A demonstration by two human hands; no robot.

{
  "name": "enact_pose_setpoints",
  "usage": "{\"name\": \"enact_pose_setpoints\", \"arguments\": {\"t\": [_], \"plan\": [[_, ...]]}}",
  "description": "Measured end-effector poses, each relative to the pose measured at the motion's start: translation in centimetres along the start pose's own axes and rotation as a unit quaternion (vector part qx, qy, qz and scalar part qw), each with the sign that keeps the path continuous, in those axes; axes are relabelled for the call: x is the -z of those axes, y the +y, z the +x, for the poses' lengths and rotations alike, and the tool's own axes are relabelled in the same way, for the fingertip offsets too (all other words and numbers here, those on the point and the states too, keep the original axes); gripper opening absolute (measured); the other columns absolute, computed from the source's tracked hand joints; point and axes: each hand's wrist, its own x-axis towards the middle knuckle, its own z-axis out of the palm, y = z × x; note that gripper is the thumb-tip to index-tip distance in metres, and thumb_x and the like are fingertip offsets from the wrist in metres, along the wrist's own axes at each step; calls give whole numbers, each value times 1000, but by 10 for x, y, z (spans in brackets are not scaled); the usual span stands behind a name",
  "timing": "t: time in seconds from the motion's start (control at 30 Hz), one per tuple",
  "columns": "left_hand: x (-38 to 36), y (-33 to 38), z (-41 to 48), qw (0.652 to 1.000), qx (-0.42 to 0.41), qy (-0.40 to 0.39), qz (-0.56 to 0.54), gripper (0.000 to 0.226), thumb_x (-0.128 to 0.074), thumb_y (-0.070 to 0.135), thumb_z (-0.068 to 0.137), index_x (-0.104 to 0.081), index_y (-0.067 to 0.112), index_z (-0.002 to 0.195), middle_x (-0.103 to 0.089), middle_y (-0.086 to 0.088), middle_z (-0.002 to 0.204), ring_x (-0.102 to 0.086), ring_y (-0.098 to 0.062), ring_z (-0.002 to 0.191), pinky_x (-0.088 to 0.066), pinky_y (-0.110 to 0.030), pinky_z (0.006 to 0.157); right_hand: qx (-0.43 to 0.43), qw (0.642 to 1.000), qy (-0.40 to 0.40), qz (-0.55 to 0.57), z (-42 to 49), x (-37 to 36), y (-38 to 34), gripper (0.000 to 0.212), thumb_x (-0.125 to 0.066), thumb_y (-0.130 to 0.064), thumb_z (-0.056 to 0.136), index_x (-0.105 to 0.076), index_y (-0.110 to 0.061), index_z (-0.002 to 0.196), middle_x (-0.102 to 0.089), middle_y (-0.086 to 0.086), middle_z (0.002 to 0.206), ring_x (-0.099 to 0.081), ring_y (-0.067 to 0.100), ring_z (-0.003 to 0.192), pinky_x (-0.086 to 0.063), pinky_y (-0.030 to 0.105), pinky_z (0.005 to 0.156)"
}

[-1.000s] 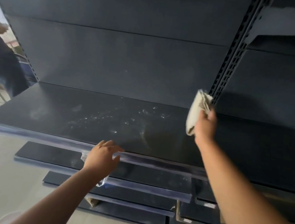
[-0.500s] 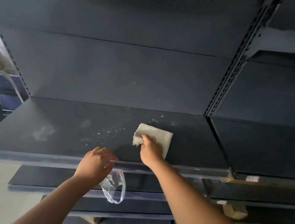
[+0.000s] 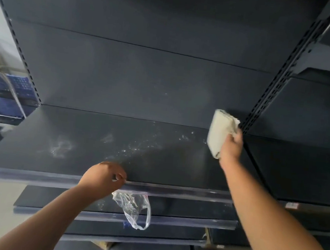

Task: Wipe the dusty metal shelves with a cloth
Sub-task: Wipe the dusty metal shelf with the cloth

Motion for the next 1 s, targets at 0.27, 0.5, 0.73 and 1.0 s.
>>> {"name": "enact_pose_setpoints", "arguments": {"t": [0.27,0.5,0.73,1.0], "plan": [[-1,-11,14,999,11,-42,-16,12,-55,36,61,-67,39,66,-63,19,59,-59,1,54,-51,-22,56,26,846,-183,-501,57,-6,69,47,-35,-13,94,-44,-36,134,-57,17,126,-56,39,107,-46,40,92],[-1,-18,22,998,15,-59,18,31,-48,52,61,-67,37,79,-64,22,61,-55,6,54,-45,-13,54,27,897,-380,-224,-101,-174,32,40,-42,-10,92,-54,-21,128,-63,14,120,-58,34,105,-45,32,85],[1,-9,19,997,35,-63,18,4,-72,37,70,-69,34,70,-59,26,60,-57,7,60,-40,-7,58,-247,890,-273,268,-102,-191,-8,26,-51,-8,93,-63,-19,113,-73,-6,81,-70,9,69,-57,23,62],[5,-4,11,995,47,-88,5,7,-66,32,75,-69,33,69,-67,16,69,-62,-2,66,-52,-21,66,28,989,-70,-129,6,-24,21,42,-39,-7,89,-53,-21,126,-61,10,127,-57,27,113,-44,33,93]]}}
